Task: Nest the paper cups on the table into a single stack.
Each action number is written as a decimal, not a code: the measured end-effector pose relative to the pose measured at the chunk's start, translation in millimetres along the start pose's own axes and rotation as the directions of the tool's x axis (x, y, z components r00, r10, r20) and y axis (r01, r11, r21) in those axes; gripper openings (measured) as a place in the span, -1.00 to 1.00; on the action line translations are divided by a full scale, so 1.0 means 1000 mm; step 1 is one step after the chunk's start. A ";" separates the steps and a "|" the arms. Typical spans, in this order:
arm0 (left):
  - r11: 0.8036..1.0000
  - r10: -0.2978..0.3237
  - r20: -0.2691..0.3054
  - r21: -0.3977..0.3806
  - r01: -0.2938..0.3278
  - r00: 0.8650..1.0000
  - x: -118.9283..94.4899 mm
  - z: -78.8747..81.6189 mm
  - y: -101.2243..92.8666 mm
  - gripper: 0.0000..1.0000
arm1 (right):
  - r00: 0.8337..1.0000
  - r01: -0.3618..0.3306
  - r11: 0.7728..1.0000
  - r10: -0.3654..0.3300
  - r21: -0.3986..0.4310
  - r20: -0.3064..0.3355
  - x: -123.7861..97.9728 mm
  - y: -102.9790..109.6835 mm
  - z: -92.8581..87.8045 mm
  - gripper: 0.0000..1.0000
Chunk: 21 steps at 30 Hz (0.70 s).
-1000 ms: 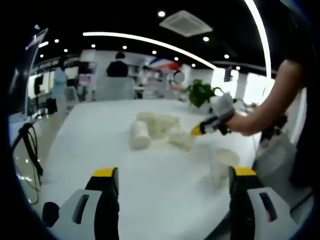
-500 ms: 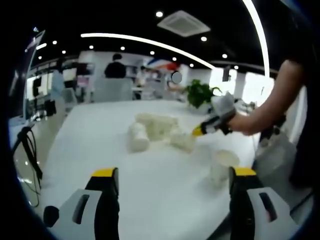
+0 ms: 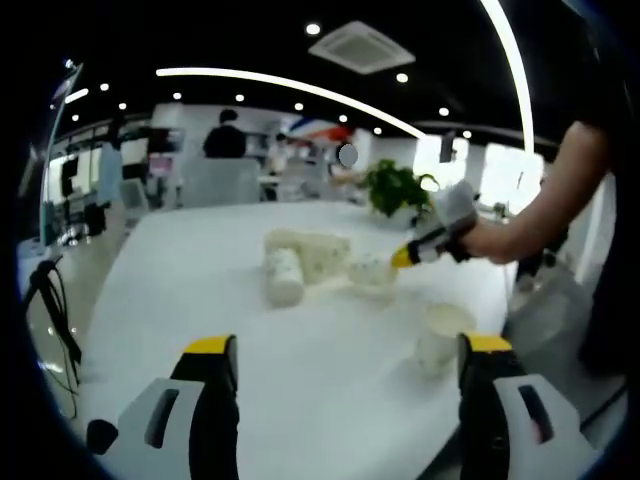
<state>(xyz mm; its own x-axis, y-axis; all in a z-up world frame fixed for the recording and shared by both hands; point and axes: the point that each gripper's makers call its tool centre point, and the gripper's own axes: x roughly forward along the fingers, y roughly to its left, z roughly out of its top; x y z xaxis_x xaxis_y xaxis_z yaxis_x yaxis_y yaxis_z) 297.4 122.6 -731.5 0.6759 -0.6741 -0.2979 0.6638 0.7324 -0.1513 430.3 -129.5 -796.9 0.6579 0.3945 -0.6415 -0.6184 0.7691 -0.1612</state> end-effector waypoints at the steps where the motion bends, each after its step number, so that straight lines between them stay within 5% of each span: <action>1: 1.000 -0.002 0.001 0.001 0.002 1.000 0.000 0.000 -0.001 0.79 | 1.000 -0.006 1.000 0.006 0.020 0.006 -0.002 0.001 0.000 -1.00; 21: 0.999 -0.039 0.004 0.031 0.039 0.999 0.008 0.011 -0.008 0.78 | 0.993 -0.081 0.986 0.067 0.146 0.099 -0.028 0.002 0.025 -1.00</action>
<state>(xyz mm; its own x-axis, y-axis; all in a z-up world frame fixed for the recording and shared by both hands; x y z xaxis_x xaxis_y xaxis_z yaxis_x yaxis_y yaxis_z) 301.0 110.6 -722.3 0.6503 -0.7029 -0.2882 0.6996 0.7020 -0.1333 421.1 -126.3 -760.4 0.6546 0.4927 -0.5734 -0.6001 0.7999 0.0022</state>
